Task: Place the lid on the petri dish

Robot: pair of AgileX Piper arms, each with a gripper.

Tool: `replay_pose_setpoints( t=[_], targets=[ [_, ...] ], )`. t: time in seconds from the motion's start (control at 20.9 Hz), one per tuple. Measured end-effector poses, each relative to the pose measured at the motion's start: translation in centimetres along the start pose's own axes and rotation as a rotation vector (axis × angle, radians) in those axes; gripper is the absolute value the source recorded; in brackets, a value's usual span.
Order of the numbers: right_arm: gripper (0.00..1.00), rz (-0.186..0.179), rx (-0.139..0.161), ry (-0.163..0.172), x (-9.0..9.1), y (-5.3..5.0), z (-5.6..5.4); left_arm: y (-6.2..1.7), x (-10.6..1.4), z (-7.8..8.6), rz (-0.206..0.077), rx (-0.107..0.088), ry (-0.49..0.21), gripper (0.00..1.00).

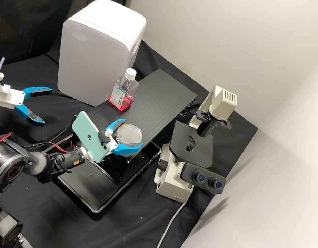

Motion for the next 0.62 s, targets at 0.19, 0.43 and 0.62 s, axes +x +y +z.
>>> replay_pose_setpoints(
  t=[0.19, 0.43, 0.62],
  targets=[
    [0.00, -0.001, -0.003, -0.003, 0.05, -0.07, 0.11, 0.00, 0.00, 0.00, 0.000, 0.000, 0.000, 1.00],
    [0.00, -0.014, -0.009, -0.020, 0.51, -0.58, 0.42, 0.00, 0.00, 0.00, 0.000, 0.000, 0.000, 1.00],
    [0.00, -0.029, -0.008, -0.013, 0.41, -0.89, 0.20, 0.00, 0.00, 0.00, 0.000, 0.000, 0.000, 1.00]
  ],
)
